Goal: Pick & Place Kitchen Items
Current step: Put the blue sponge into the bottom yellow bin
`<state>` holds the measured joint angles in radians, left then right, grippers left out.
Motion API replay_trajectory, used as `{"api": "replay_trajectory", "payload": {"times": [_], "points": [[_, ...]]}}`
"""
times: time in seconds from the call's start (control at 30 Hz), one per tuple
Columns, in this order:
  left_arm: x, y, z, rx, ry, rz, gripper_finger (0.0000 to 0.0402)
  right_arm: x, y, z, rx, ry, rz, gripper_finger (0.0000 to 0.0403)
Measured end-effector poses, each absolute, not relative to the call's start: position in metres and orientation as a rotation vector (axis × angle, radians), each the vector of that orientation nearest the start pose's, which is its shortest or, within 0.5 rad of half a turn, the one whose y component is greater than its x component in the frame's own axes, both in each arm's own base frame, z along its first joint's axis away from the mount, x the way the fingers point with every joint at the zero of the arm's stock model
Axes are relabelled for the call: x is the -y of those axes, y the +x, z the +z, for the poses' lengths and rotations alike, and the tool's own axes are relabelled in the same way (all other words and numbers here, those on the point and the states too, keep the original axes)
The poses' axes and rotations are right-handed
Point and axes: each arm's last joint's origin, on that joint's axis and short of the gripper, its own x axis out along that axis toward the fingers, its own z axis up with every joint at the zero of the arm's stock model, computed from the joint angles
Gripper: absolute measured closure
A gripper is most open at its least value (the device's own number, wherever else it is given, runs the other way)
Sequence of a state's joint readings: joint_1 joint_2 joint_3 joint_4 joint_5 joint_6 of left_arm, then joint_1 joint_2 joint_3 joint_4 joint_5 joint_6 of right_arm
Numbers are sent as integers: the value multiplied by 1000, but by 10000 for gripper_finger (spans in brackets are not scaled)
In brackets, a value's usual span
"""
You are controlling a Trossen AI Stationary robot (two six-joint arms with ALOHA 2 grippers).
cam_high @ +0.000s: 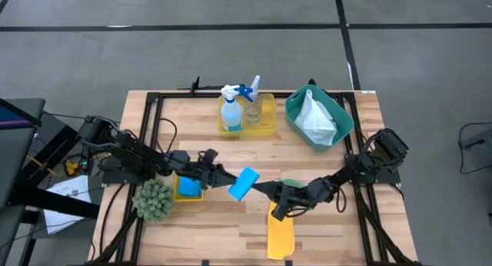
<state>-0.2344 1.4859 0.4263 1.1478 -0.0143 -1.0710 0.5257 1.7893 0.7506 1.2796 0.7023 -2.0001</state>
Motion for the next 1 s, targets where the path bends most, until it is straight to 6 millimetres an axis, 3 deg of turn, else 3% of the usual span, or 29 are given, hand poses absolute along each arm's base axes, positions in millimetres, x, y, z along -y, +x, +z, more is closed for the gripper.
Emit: {"api": "replay_trajectory", "payload": {"times": [0.77, 1.0], "points": [[62, 258, 194, -13, -1079, -277, 222, -139, 313, 200, -51, -1827, -294, 403], [62, 259, 194, -12, -1079, -275, 270, -139, 313, 198, -62, -1830, -278, 403]]}}
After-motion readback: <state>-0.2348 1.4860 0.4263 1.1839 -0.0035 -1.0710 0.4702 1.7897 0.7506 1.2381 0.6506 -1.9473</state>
